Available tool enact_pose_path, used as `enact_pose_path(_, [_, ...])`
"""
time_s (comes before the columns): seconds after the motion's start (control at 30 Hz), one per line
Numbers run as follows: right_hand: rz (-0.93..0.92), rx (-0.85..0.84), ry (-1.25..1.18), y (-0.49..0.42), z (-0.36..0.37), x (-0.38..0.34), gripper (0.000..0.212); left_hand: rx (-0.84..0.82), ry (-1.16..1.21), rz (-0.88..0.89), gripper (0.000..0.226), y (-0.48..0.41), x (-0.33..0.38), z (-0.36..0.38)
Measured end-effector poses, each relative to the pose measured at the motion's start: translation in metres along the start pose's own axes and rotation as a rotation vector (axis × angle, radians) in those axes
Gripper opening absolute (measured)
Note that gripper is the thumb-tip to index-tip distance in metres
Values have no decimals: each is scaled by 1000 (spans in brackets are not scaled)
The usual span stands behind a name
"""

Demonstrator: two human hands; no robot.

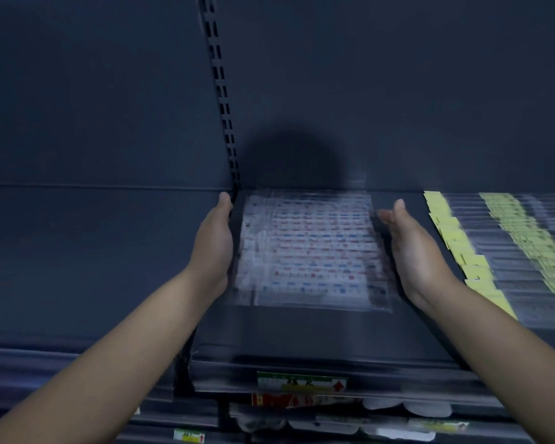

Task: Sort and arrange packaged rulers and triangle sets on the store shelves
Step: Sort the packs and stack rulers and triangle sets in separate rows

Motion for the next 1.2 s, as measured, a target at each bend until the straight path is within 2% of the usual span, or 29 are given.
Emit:
enact_pose_path(0.1, [-13, -8, -18, 7, 1, 3, 57, 20, -17, 14, 65, 2, -8, -13])
enact_pose_path(0.27, [-17, 38, -20, 12, 7, 3, 56, 14, 41, 40, 59, 10, -15, 0])
enact_pose_path(0.43, [-43, 50, 18, 10, 1, 3, 42, -22, 30, 27, 41, 10, -13, 7])
enact_pose_path(0.5, [-52, 88, 23, 5, -4, 4, 42, -36, 14, 19, 59, 1, -11, 1])
enact_pose_path(0.6, [-60, 95, 8, -6, -5, 2, 56, -74, -24, -13, 74, -13, -2, -3])
enact_pose_path(0.8, [-21, 73, -85, -36, 10, -13, 73, -124, 50, -26, 81, -47, 20, 18])
enact_pose_path(0.93, [-22, 49, -110, -49, 16, -12, 78, -123, 1, -25, 79, -60, 21, 29])
enact_pose_path(1.07, [-43, 50, -113, -60, 5, -8, 80, -107, 49, 11, 77, -71, 20, 24])
enact_pose_path(1.2, [-66, 80, -48, -70, 0, -4, 77, -103, -146, 100, 69, -71, 25, 26])
Point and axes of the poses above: each hand's wrist, its own y-axis away from the middle knuckle, its own z-axis out of the palm, x = y × z, the point moved 4 cm from there along -y, towards the middle knuckle, and after that the axes turned 10 degrees about -z, right-handed, at the moved point
